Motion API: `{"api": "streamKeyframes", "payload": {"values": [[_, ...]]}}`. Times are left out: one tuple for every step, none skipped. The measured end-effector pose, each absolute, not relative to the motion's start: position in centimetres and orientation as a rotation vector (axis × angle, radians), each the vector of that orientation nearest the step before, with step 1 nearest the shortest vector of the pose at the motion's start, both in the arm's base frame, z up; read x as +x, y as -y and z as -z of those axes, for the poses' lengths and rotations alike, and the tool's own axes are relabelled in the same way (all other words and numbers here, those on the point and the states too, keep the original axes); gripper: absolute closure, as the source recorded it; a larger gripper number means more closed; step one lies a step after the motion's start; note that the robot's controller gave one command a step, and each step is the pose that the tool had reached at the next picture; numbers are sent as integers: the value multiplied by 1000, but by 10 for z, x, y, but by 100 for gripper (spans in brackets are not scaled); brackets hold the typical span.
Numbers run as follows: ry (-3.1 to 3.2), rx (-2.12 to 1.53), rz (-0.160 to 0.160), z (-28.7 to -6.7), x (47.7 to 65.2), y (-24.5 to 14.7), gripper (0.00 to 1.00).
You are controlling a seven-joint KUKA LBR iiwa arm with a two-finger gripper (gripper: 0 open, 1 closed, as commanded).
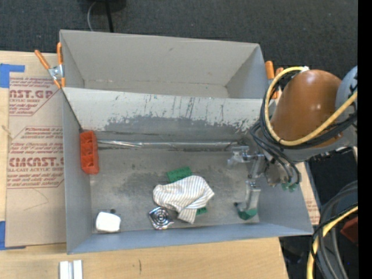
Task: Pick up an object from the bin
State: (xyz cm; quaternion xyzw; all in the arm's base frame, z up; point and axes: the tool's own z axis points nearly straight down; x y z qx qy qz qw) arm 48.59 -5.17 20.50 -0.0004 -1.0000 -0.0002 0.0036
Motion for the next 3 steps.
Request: {"api": "streamKeyframes", "payload": {"values": [[3142,0,-1,-209,488,52,0],[3141,19,-2,-189,490,10,0],[3140,117,1,-172,512,-32,0]]}}
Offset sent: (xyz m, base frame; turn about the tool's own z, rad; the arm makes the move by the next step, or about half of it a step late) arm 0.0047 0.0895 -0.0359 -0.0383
